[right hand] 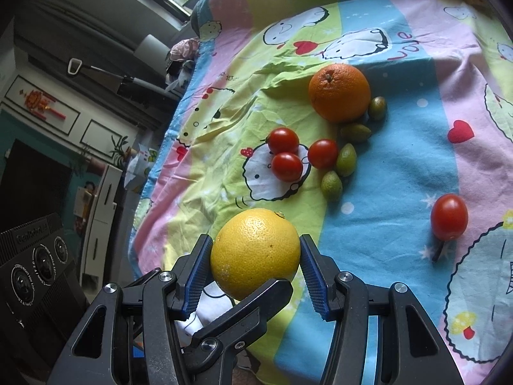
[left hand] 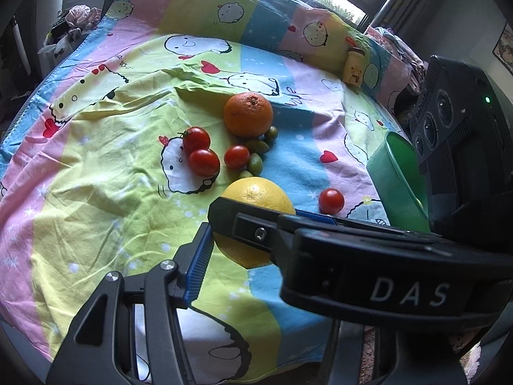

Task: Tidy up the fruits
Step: 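Lift the grapefruit with the right gripper and carry it toward the bowl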

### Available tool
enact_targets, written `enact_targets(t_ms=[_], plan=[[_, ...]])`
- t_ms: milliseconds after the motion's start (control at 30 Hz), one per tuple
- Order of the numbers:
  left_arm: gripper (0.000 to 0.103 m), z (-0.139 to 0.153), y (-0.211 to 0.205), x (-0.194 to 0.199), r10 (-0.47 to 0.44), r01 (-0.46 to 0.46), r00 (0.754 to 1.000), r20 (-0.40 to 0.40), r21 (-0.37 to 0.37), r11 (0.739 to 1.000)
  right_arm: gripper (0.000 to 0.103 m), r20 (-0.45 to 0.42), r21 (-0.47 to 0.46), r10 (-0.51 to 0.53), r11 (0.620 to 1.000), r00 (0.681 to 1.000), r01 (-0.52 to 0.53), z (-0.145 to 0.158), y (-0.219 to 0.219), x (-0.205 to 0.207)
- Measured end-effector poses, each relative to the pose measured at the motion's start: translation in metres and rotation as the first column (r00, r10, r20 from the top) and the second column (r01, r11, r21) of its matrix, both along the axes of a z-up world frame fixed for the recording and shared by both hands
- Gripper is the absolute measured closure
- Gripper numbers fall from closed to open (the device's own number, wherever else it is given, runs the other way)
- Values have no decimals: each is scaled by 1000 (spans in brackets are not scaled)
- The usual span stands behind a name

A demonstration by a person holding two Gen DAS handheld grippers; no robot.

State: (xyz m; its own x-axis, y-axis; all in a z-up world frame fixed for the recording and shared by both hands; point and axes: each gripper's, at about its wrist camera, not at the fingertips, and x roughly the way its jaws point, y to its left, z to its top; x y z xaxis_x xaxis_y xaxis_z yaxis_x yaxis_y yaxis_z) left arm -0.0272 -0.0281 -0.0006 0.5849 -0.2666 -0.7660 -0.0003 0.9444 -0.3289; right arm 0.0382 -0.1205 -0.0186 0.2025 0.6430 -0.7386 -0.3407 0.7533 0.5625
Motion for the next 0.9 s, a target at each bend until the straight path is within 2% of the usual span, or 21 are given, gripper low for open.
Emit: enact_targets(t_ms=[400,667,900], plan=[[52,51,-21,28,-63,60,990,126,27,998,46,115,39,-76,997,990,72,54,-23,20],[52,90,-32,47,-85,81,969,233,27,996,46,217,40,-106,994,970,99,101,-35,37],[52,107,-44,63,-128,119,951,282,51,992,46,273,63,-141,990,952,128,122,-49,48]])
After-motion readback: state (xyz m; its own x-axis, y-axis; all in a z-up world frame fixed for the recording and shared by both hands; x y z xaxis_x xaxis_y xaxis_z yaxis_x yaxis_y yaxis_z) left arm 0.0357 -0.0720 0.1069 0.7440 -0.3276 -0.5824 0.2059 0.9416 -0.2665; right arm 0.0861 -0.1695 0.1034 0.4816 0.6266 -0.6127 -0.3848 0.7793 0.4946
